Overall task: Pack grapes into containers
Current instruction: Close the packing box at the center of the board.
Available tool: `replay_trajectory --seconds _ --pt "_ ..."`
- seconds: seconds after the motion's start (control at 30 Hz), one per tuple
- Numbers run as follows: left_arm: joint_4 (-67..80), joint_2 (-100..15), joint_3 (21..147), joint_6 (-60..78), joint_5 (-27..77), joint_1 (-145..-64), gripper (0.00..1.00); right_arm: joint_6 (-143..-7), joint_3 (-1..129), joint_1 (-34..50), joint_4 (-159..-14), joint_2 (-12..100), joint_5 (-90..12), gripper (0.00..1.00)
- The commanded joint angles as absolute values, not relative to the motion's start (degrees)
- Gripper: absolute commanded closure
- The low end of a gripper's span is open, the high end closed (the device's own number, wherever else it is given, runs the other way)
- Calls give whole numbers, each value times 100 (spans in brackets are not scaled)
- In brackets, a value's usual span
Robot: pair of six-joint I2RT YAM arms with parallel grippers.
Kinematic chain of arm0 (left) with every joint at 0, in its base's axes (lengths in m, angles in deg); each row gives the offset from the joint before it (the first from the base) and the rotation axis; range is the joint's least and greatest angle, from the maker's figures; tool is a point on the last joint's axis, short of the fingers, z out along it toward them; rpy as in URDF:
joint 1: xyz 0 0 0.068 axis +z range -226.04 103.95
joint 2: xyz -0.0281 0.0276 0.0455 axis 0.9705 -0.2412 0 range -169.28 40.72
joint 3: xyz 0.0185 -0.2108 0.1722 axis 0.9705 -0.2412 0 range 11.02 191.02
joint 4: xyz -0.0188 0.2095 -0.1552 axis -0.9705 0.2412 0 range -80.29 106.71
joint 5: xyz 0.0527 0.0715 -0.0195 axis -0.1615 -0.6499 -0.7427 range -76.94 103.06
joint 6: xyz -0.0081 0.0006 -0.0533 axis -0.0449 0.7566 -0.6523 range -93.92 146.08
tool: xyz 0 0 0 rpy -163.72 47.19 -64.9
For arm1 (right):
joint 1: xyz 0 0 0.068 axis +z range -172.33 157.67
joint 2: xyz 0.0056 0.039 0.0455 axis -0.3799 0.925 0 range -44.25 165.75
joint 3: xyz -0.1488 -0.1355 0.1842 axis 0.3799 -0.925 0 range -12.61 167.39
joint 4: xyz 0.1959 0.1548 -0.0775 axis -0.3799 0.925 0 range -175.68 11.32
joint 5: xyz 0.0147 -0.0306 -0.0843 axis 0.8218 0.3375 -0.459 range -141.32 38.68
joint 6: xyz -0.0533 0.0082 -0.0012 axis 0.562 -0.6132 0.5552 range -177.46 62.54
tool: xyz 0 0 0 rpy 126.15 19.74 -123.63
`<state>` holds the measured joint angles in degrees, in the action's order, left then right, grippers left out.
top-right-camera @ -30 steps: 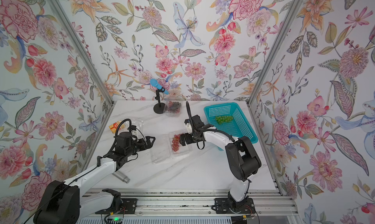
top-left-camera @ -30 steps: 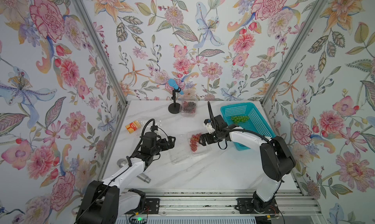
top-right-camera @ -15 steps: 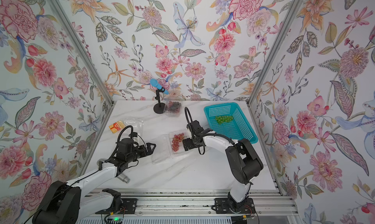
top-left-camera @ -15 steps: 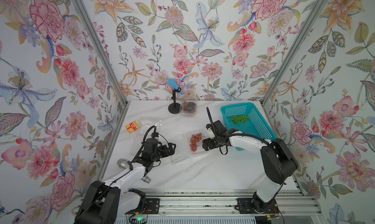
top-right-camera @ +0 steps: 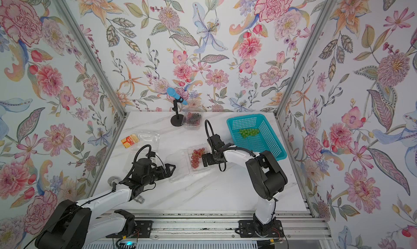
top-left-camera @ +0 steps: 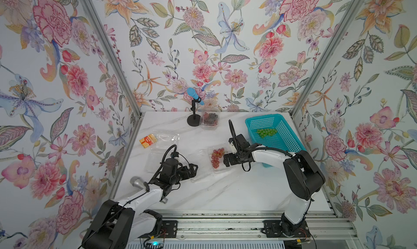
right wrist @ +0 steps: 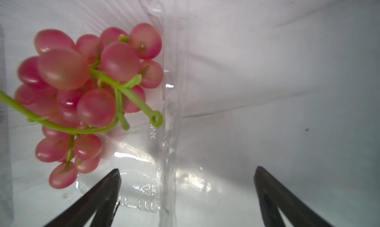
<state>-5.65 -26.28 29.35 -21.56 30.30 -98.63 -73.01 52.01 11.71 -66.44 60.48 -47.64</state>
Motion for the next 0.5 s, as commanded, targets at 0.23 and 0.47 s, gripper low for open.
replay_trajectory --seconds 0.23,0.47 --pt "-1319 -3153 2788 -2411 2784 -10134 0 -7991 5545 1234 -6959 6404 -4449 0" --pt "-1459 -3321 2807 -2362 2691 -10181 0 -8568 5783 1331 -7220 6724 -4101 0"
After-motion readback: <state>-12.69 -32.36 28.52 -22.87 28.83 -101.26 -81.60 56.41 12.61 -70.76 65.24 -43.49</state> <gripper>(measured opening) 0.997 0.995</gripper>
